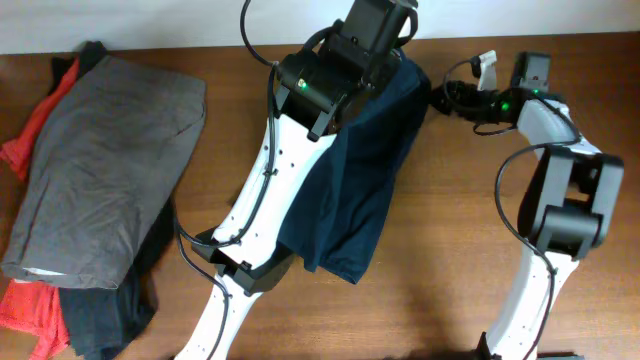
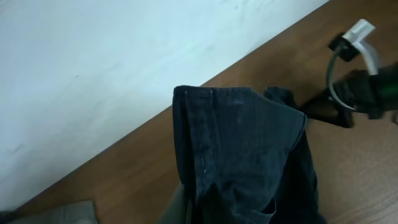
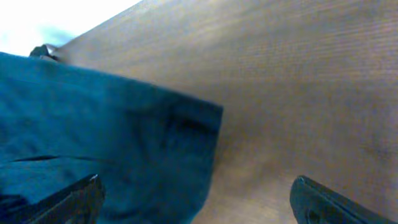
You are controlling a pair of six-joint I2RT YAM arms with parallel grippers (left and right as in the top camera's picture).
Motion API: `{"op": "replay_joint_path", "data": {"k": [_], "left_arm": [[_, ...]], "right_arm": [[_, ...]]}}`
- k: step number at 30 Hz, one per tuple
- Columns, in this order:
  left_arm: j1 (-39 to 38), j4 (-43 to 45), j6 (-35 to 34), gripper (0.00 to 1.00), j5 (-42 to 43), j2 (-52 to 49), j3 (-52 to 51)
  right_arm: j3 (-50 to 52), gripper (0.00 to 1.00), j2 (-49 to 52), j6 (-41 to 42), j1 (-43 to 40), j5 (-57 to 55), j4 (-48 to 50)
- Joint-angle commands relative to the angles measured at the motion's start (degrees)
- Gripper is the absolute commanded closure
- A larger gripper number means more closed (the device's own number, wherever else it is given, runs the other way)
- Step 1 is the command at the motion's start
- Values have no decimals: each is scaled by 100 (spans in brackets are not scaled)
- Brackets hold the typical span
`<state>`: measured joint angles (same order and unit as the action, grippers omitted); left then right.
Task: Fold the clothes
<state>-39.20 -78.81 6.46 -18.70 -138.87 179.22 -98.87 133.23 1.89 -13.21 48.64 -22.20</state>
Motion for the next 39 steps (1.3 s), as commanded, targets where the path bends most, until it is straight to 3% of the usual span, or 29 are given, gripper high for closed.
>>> {"op": "replay_joint_path", "data": {"k": [1,5,7,8,10,11,12,20,25,31,39], "left_arm": [[24,7,96,99,-61,175,57],[22,-15,94,99,-59,310,57],[22,-35,94,99,-61,367,57],[22,-37,96,99,-63,387,57],[28,-33,98,99,-72,433,55],[42,-28,98,99,-92,452,55],[61,-4,101,99,-173,468,57],[721,313,243,99,-358,874,57],[1296,317,240,99,-313,1248,57],[1681,177,243,99,411,1626,57],[1687,-632,247,99,437,2096,57]], "right_arm": [[-68,0,358,42,245,245,492],[-68,2,686,365,627,236,1268],[-68,12,767,586,804,238,1596],[-68,22,767,658,859,236,1692],[-83,80,752,828,951,238,1915],[-109,91,737,992,944,238,1971],[-157,96,726,1165,898,243,1998],[-802,96,-59,1488,199,1073,1408],[-984,96,-1316,850,-155,1067,363],[-986,96,-3294,-461,-105,-859,-1633],[-986,96,-5351,-599,-111,-2739,-3123]]}}
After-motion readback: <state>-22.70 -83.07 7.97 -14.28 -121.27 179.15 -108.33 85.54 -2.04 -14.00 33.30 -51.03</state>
